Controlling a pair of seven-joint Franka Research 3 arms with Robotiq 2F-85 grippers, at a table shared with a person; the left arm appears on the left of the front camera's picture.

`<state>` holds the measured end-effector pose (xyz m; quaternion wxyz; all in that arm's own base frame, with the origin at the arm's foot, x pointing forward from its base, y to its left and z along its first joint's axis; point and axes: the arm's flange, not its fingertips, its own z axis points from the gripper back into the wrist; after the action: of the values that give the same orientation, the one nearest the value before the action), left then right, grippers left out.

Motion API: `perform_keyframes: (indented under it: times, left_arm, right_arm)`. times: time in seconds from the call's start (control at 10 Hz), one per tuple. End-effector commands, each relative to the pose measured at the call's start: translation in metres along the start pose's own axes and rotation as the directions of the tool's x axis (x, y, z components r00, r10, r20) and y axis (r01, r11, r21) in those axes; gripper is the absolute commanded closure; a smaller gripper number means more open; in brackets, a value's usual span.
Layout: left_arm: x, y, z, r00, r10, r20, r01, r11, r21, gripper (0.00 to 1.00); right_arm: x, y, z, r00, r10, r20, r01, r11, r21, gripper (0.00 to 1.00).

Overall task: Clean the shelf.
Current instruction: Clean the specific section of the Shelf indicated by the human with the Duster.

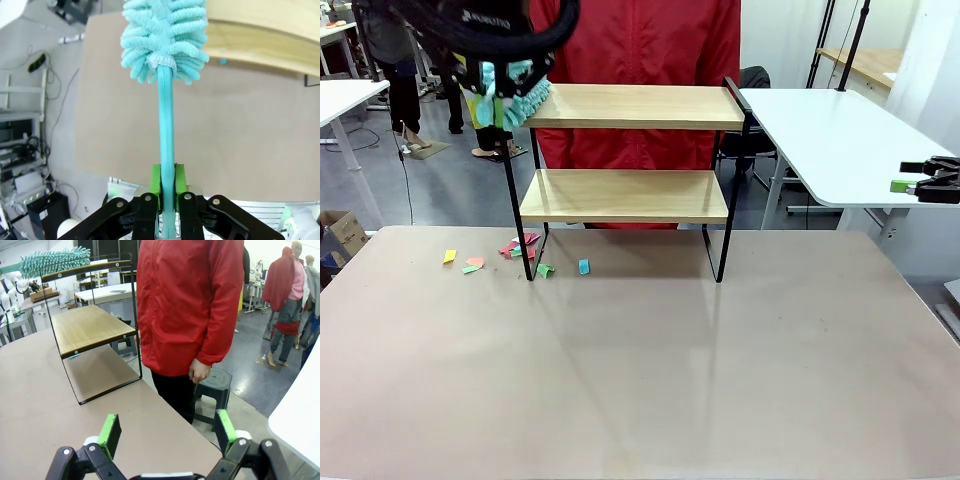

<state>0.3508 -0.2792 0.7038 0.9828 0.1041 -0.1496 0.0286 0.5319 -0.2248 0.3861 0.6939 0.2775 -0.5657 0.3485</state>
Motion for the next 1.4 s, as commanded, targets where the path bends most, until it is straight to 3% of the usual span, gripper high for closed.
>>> perform_keyframes:
  times: [0.0, 0.4, 0.7, 0.8, 1.0, 1.3]
  left_arm:
    - [-0.018, 0.046, -0.013, 0.996, -0.045, 0.073, 0.053, 0.992, -0.113, 0.87]
    - [-0.04, 0.109, -0.012, 0.965, -0.103, 0.242, 0.18, 0.931, -0.319, 0.87]
    - [-0.045, 0.146, -0.02, 0.907, -0.222, 0.359, 0.366, 0.837, -0.407, 0.87]
    - [-0.051, 0.15, -0.017, 0.857, -0.289, 0.428, 0.467, 0.785, -0.406, 0.87]
    - [-0.047, 0.151, -0.01, 0.803, -0.383, 0.457, 0.578, 0.687, -0.44, 0.87]
    - [-0.058, 0.142, 0.0, 0.561, -0.563, 0.607, 0.813, 0.514, -0.275, 0.87]
  right_arm:
    - [0.009, 0.002, -0.001, 1.0, -0.009, -0.013, 0.009, 1.0, -0.014, 0.0]
    - [0.009, 0.002, -0.001, 1.0, -0.009, -0.013, 0.009, 1.0, -0.014, 0.0]
    - [0.009, 0.002, -0.001, 1.0, -0.009, -0.013, 0.009, 1.0, -0.014, 0.0]
    - [0.009, 0.002, -0.001, 1.0, -0.009, -0.013, 0.009, 1.0, -0.014, 0.0]
    - [0.009, 0.002, -0.001, 1.0, -0.009, -0.013, 0.009, 1.0, -0.014, 0.0]
    - [0.009, 0.002, -0.001, 1.0, -0.009, -0.013, 0.009, 1.0, -0.014, 0.0]
